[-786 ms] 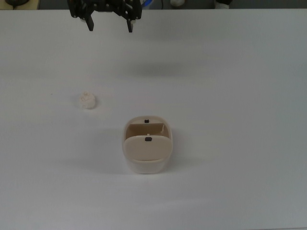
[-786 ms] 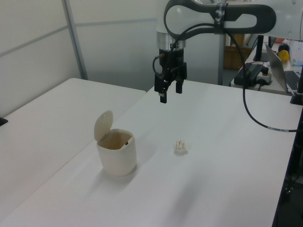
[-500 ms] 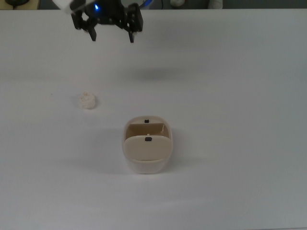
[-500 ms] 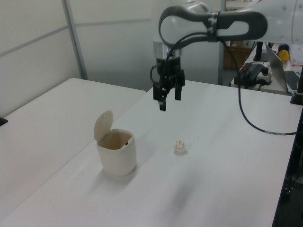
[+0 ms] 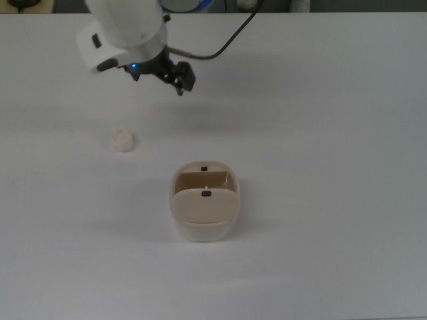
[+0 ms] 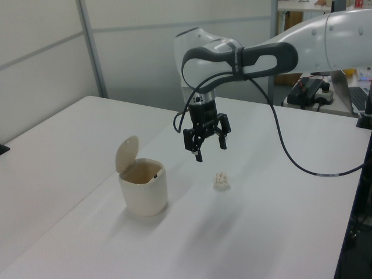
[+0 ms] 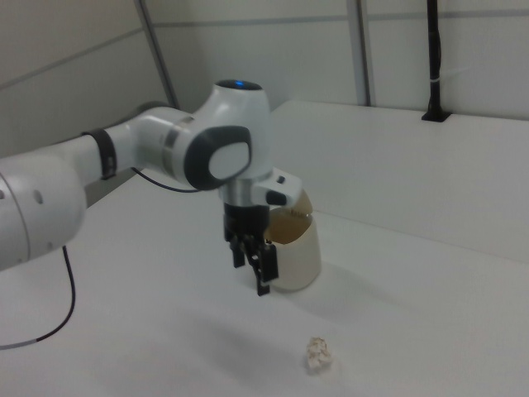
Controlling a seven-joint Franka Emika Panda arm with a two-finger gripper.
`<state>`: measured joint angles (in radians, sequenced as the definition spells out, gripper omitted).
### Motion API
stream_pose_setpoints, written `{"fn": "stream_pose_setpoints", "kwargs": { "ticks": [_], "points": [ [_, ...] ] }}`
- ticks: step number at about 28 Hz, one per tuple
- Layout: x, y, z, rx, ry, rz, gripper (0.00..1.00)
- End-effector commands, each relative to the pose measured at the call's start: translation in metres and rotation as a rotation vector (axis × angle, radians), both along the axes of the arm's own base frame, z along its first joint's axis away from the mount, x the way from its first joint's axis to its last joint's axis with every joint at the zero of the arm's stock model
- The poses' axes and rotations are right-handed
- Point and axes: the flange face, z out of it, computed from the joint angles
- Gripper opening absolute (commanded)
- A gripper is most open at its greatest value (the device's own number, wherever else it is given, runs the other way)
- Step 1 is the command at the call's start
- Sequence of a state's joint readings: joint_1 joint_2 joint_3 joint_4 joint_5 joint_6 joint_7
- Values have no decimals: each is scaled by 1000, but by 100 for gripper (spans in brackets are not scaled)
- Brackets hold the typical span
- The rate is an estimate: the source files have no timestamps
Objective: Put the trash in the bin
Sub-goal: 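Lower the gripper toward the crumpled white paper ball, then close the gripper on the paper ball and lift it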
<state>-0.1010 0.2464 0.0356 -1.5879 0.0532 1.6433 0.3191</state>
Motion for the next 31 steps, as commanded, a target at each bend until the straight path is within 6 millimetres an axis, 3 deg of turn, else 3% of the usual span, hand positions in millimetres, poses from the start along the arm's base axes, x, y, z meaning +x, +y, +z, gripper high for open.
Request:
{"fn": "stream_pose_setpoints", "kwargs": {
  "ticks": [1, 4, 13, 19, 25, 31],
  "points": [
    [8, -52, -40, -21, -11, -101, 100],
    [11, -70, -61, -27, -9, -127, 100],
    [12, -85, -111, -62, 8, -130, 100],
    [15, -86, -124, -66, -4, -129, 100],
    [21, -88, -156, -77, 5, -123, 100],
    [20, -87, -164, -77, 2, -111, 98]
  ]
}}
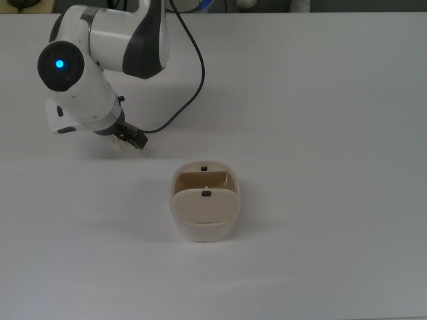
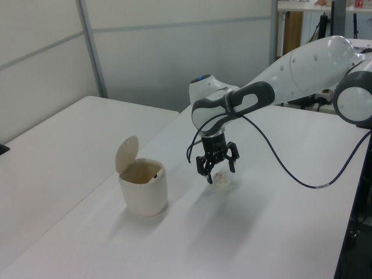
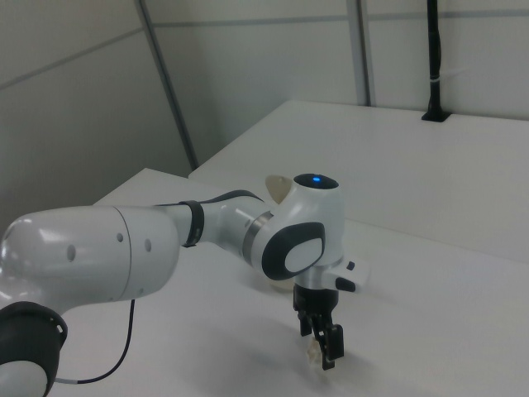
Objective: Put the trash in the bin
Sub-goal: 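Close the gripper on the paper ball and lift it, then carry the paper ball over the open cream bin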
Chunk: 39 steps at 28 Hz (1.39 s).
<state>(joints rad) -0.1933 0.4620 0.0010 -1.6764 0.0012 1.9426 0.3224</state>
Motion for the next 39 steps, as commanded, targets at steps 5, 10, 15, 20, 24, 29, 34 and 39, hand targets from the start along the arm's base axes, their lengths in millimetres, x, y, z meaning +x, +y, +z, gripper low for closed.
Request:
{"fn": "stream_pose_setpoints", "kwargs": {
  "ticks": [5, 10, 15, 20, 24, 29, 34, 39],
  "points": [
    [-1, -2, -8, -23, -17, 9, 64],
    [-1, -4, -6, -23, -25, 12, 35],
    [-2, -7, 19, -17, -55, 71, 28],
    [0, -6, 57, -23, -114, 111, 28],
    [5, 16, 92, -25, -159, 189, 28],
    [12, 45, 134, -16, -231, 304, 28],
    [22, 74, 147, 34, -297, 384, 28],
    [32, 102, 158, 90, -412, 470, 29]
  ]
}}
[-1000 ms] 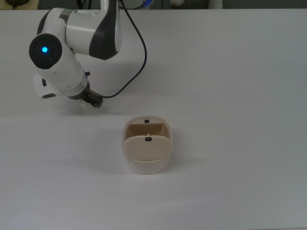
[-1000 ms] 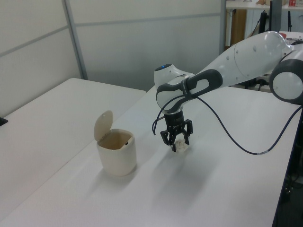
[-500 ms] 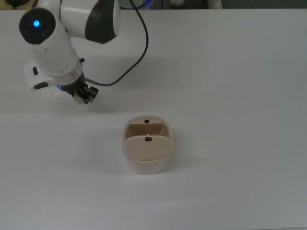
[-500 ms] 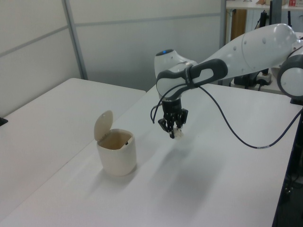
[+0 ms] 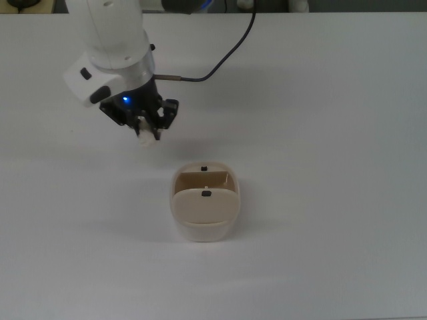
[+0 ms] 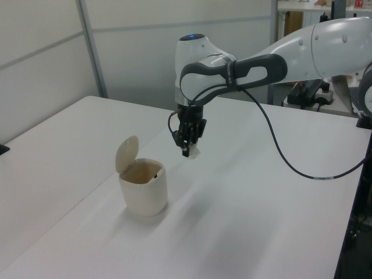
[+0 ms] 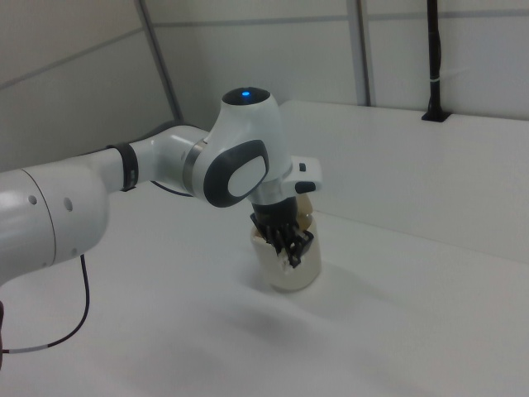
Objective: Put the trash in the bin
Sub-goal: 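Carry the paper ball over the open cream bin, then open the gripper to drop the paper ball into the bin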
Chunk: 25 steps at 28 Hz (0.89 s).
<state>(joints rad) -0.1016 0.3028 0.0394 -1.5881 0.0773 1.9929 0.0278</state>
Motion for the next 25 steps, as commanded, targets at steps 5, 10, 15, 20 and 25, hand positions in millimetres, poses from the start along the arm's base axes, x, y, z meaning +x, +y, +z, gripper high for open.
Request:
{"fn": "stream_pose_setpoints", "kwargs": {
  "ticks": [5, 10, 15, 20, 25],
  "points": [
    [19, 43, 15, 42, -203, 126, 29],
    [31, 65, 12, 39, -295, 157, 29],
    [36, 84, -1, 40, -311, 183, 69],
    [42, 91, -17, 54, -318, 147, 100],
    [41, 91, -24, 58, -303, 134, 100]
  ]
}}
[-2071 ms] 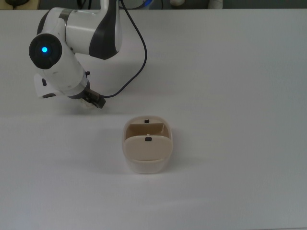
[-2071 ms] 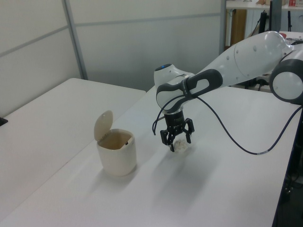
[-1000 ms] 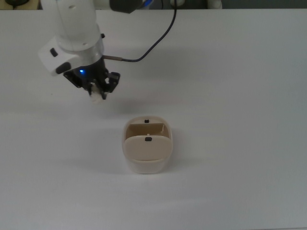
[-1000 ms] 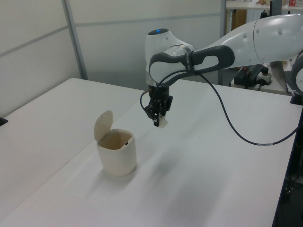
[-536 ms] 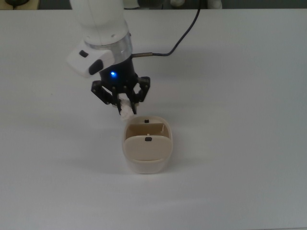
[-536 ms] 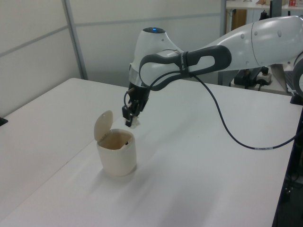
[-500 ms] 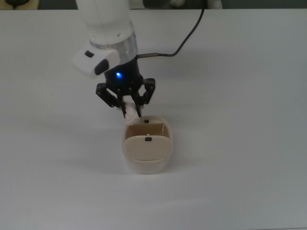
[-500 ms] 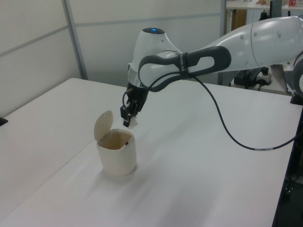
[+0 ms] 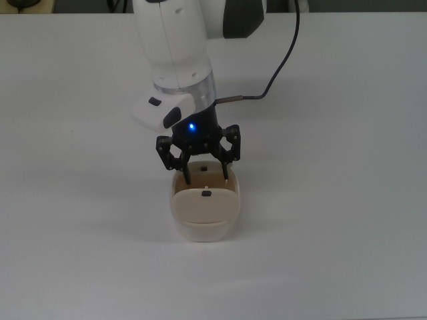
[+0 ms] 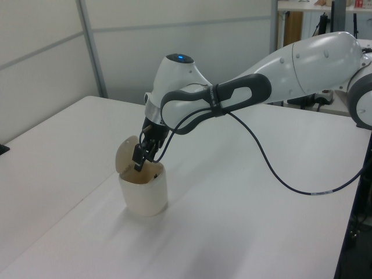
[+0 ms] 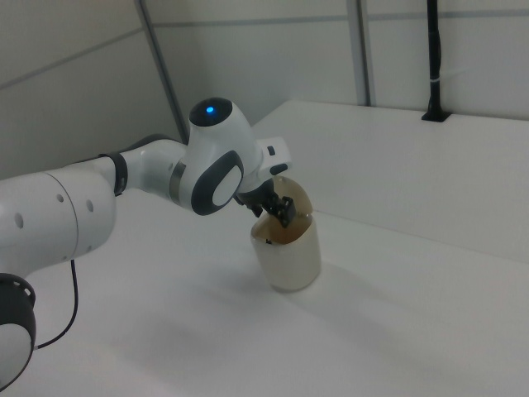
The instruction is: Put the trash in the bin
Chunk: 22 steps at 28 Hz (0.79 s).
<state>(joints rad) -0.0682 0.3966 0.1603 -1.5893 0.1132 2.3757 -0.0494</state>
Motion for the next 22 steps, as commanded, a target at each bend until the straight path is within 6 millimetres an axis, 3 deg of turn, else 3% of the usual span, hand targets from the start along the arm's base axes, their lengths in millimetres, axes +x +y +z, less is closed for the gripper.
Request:
{"fn": "stream_pose_setpoints", "kwargs": {
  "ticks": [1, 6, 10, 17, 22],
  "points": [
    [-1, 1, -5, 14, 4, -38, 100],
    [-10, -7, 12, 14, 43, -75, 100],
    [-31, -16, 31, -42, 166, -56, 100],
    [-65, -23, 46, -107, 366, -56, 100],
    [-87, -34, 75, -136, 415, -95, 100]
  ]
}}
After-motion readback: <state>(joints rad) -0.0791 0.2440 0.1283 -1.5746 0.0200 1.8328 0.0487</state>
